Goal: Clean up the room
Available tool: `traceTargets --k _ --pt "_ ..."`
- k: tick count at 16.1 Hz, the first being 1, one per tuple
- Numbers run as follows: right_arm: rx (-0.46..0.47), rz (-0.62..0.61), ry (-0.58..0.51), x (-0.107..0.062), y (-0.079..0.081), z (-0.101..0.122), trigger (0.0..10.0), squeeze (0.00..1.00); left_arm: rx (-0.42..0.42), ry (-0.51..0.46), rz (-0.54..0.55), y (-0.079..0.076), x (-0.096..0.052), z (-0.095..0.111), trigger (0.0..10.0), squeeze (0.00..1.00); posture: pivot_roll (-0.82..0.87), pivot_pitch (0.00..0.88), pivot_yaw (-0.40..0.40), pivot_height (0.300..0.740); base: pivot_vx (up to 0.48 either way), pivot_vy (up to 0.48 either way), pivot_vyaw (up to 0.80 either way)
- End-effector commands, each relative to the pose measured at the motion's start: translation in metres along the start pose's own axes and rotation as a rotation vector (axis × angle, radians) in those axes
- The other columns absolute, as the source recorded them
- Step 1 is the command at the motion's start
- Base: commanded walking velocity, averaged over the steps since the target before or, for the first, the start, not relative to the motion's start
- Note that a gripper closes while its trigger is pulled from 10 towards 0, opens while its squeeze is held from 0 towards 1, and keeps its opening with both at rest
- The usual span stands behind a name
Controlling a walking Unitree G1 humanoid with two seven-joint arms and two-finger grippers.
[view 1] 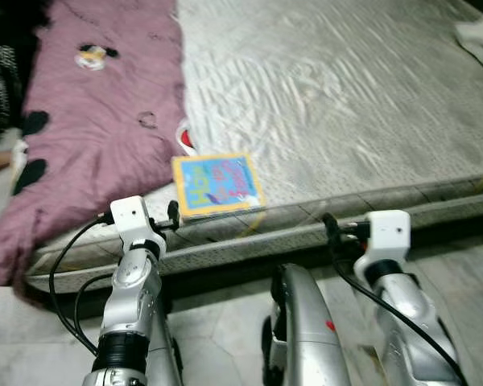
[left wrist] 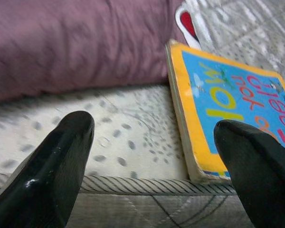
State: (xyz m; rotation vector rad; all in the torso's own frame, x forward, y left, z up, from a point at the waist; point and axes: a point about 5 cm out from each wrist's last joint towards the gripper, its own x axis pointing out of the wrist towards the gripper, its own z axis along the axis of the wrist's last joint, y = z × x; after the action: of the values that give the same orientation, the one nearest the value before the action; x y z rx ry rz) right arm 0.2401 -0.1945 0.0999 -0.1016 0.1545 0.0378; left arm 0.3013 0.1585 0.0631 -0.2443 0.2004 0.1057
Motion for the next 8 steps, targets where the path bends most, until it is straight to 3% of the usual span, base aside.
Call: traceTargets --k 1,5,8 --pt "-0.012 -0.005 0.002 -0.006 -0.007 0.003 10.0 0.00 -0.009 -0.011 0.003 0.003 0.004 0.003 10.0 0.00 -0.11 0.213 -0.049 0.529 0.000 0.000 0.00" --pt "-0.038 -0.009 0.021 -0.015 -0.012 0.004 10.0 0.00 -0.054 -0.042 -0.014 0.000 0.018 0.014 10.0 0.00 -0.15 0.233 -0.063 0.529 0.000 0.000 0.00" --pt "-0.049 -0.017 0.031 -0.020 -0.015 0.005 10.0 0.00 -0.088 -0.002 -0.023 -0.004 0.024 0.010 10.0 0.00 -0.17 0.242 -0.066 0.529 0.000 0.000 0.00"
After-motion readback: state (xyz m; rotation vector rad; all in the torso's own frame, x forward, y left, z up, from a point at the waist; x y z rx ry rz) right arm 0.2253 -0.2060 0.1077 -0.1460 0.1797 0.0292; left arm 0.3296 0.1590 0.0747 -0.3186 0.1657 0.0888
